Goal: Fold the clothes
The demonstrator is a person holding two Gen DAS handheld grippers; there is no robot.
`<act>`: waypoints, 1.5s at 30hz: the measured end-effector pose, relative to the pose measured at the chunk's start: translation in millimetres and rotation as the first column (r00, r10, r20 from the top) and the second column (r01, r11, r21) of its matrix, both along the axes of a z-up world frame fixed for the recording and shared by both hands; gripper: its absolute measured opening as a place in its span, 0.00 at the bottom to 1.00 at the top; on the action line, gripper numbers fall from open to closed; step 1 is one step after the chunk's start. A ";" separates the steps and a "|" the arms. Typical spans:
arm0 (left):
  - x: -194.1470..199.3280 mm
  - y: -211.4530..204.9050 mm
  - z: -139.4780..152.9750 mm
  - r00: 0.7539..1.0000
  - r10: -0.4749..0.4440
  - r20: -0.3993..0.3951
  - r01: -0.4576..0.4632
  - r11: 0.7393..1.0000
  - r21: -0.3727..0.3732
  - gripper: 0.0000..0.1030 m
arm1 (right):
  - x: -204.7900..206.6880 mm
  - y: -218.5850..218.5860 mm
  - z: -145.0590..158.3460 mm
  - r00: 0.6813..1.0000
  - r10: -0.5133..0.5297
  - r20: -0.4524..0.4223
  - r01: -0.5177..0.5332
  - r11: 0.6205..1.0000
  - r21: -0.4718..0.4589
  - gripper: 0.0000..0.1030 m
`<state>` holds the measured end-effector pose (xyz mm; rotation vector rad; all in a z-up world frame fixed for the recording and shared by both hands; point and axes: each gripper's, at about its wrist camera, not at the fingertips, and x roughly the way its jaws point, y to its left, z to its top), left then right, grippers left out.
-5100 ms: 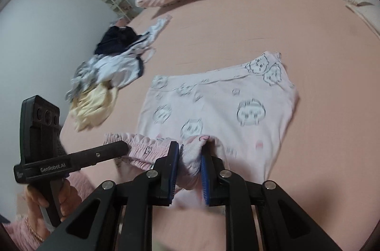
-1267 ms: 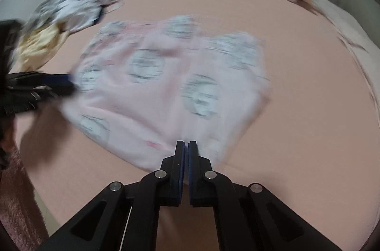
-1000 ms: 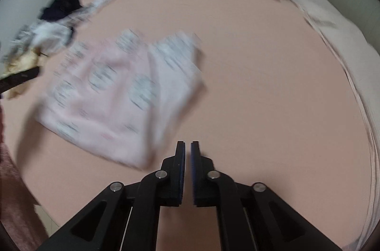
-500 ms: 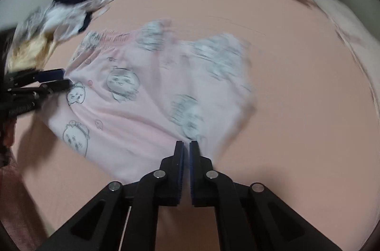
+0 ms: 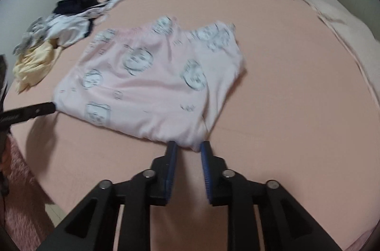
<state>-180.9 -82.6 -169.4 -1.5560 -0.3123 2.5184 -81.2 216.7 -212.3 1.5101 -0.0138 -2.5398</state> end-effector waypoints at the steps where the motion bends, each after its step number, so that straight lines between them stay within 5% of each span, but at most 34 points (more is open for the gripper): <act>1: 2.2 3.6 -2.9 1.000 -0.007 0.009 0.007 1.000 -0.007 0.23 | 0.5 1.5 -3.4 1.000 -0.011 -0.005 0.011 1.000 -0.009 0.20; 3: 5.8 11.1 -7.9 0.999 -0.022 0.024 0.023 0.999 -0.031 0.14 | 2.8 -0.5 -3.2 1.000 -0.012 -0.027 0.012 1.000 0.006 0.20; 7: 2.2 27.7 -5.6 0.998 -0.058 0.028 0.063 0.973 -0.220 0.14 | 0.7 -2.5 3.4 0.998 -0.018 -0.052 0.022 0.998 0.067 0.10; 11: 3.1 7.0 -1.8 0.998 0.047 0.039 -0.030 0.937 -0.349 0.15 | -3.8 17.7 6.8 0.997 -0.077 -0.009 0.077 0.996 0.048 0.11; 15: -3.2 -11.3 22.3 0.998 0.057 -0.022 -0.060 0.985 -0.163 0.15 | 4.2 37.4 18.2 0.991 -0.128 -0.027 0.131 0.982 0.135 0.11; 18: -23.1 17.1 40.2 0.994 -0.077 -0.081 0.068 0.991 -0.116 0.15 | -2.6 48.6 41.7 0.993 -0.106 -0.053 0.106 0.994 0.005 0.15; 20: -48.0 52.2 38.7 0.979 -0.203 -0.034 0.201 0.978 -0.056 0.29 | -18.9 33.0 52.3 0.998 -0.030 -0.062 0.029 1.000 -0.012 0.15; 22: -60.0 76.9 36.4 0.964 -0.266 -0.015 0.264 0.961 -0.076 0.38 | -45.3 -1.5 52.7 0.996 0.053 -0.067 -0.053 0.999 0.002 0.15; 27: -94.1 102.3 8.6 0.948 -0.319 0.014 0.315 0.929 -0.195 0.38 | -92.0 -61.7 37.0 0.983 0.180 -0.038 -0.179 0.983 0.027 0.15; 31: -112.6 94.4 -11.7 0.960 -0.280 0.009 0.278 0.948 -0.158 0.38 | -121.7 -68.9 1.4 0.989 0.147 0.015 -0.147 0.989 -0.009 0.15; 34: -119.3 91.1 -16.4 0.964 -0.264 -0.041 0.255 0.956 -0.145 0.40 | -130.2 -67.7 -15.4 0.994 0.094 -0.053 -0.096 0.995 -0.035 0.15; 39: -126.3 57.3 0.8 0.979 -0.198 -0.052 0.199 0.980 0.021 0.40 | -129.8 -49.5 -2.1 0.996 0.010 -0.087 -0.017 0.997 -0.079 0.10; 43: -123.8 50.7 19.7 0.977 -0.174 -0.122 0.175 0.985 0.000 0.40 | -125.6 -33.4 28.3 0.983 -0.063 -0.172 0.050 0.996 -0.077 0.18; 45: -129.9 70.1 4.2 0.961 -0.278 -0.005 0.277 0.960 -0.032 0.40 | -134.0 -43.8 27.0 0.993 0.031 -0.115 -0.045 0.992 -0.118 0.18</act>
